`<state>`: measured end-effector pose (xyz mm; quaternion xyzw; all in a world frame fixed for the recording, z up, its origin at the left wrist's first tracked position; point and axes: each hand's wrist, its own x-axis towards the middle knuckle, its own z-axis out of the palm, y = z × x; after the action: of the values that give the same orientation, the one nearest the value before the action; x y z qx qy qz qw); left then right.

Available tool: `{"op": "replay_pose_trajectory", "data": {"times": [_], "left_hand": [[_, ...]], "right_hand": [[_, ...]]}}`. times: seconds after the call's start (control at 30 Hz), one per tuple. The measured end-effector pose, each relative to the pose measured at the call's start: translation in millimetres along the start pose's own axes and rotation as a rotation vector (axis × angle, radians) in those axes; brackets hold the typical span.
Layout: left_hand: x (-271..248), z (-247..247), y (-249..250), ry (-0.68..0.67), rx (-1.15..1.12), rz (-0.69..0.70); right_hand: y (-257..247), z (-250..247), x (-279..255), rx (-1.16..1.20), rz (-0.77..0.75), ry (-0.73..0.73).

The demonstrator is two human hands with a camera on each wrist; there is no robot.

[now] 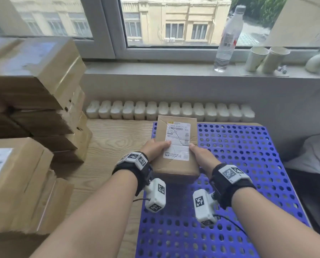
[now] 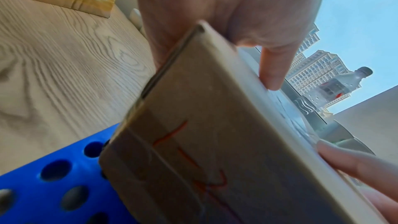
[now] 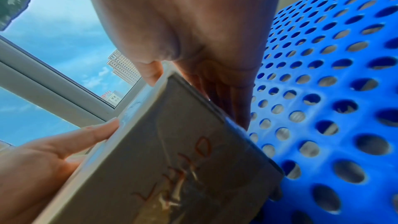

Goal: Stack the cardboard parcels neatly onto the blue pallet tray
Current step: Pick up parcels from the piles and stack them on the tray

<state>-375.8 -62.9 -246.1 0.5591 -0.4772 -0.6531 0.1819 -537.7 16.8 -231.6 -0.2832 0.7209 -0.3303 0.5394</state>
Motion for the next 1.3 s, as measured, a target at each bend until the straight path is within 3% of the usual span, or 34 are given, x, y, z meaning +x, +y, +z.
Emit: {"op": "replay_pose_trajectory", "data": {"times": [0.3, 0.83, 1.0, 1.13, 1.3], "left_hand": [[44.9, -10.5, 3.2, -0.004, 0.092, -0.081], [63.9, -5.7, -6.4, -0.039, 0.081, -0.061], [82.1, -6.2, -20.4, 0.052, 0.154, -0.037], [38.5, 0.1, 5.9, 0.100, 0.249, -0.022], [20.4, 0.9, 4.8, 0.115, 0.317, 0.007]], "right_hand": [[-20.0, 2.6, 47.0, -0.259, 0.017, 0.101], [-6.8, -3.4, 56.4, -0.313, -0.006, 0.120], [-5.6, -3.7, 52.6, -0.340, 0.004, 0.103], [-2.5, -4.3, 43.7, -0.374, -0.038, 0.145], [-3.6, -9.0, 21.5, -0.508, -0.152, 0.217]]}}
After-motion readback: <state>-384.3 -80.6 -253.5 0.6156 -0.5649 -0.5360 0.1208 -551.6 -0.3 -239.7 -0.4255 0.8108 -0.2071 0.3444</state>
